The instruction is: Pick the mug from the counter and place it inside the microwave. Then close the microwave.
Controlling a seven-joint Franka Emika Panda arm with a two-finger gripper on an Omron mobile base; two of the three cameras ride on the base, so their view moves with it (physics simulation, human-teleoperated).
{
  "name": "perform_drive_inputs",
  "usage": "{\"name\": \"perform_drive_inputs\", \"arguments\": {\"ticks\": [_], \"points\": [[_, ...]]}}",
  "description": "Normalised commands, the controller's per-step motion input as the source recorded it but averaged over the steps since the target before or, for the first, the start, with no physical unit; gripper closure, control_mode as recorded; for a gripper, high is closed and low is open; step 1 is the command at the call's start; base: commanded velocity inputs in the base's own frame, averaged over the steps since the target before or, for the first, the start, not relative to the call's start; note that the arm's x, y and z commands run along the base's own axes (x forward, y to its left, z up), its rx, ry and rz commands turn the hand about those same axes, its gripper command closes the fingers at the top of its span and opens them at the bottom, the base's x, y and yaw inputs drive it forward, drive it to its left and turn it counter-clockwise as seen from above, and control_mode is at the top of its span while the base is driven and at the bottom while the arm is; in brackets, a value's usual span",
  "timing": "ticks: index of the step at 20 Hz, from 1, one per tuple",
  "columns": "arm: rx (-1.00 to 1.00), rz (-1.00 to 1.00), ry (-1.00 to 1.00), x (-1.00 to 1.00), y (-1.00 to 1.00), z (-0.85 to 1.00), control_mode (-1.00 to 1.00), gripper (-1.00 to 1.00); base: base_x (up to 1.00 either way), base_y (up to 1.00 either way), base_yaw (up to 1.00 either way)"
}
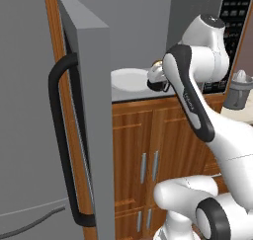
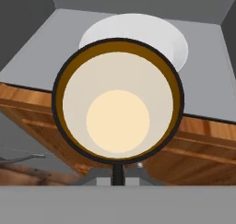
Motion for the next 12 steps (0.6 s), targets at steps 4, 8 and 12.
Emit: {"name": "perform_drive_inputs", "arguments": {"ticks": [4, 8, 12], "points": [[0.00, 0.00, 0.00, 0.54, 0.09, -0.34, -1.00, 1.00, 0.00, 0.00, 0.00], [0.00, 0.00, 0.00, 0.53, 0.07, 0.00, -1.00, 1.00, 0.00, 0.00, 0.00], [0.00, 0.00, 0.01, 0.66, 0.05, 0.00, -1.00, 1.00, 0.00, 0.00, 0.00]]}}
